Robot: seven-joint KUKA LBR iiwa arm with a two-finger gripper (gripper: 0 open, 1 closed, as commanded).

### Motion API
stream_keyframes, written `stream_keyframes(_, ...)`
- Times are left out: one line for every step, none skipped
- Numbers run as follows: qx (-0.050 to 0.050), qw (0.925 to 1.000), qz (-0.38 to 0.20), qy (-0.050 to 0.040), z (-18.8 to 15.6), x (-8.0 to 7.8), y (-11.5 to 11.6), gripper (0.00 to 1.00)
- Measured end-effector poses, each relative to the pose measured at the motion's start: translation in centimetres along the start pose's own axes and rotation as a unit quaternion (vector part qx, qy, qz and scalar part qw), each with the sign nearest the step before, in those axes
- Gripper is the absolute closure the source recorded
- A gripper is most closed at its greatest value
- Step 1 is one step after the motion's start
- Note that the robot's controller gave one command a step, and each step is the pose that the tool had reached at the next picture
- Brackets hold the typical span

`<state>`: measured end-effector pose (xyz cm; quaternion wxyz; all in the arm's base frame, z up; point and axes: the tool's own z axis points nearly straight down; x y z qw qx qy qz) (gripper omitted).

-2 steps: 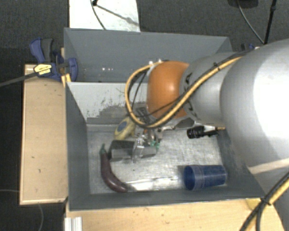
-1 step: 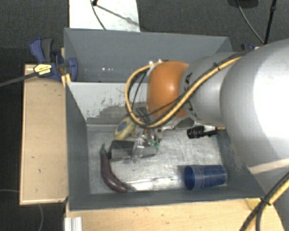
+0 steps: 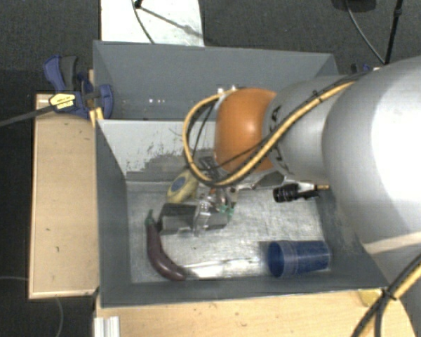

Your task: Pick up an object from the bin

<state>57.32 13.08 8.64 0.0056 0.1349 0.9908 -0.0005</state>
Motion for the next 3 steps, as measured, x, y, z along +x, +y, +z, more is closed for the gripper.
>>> stream_keyframes(0.002,0.9999,0.000,0.0102,-1.1,0.5,0.0,1.00)
stream_keyframes(0.001,1.0000,0.000,0.0091,-1.9,0.4,0.0,1.00)
stream_keyframes(0.002,0.9999,0.000,0.0098,-2.5,0.4,-0.1,1.00)
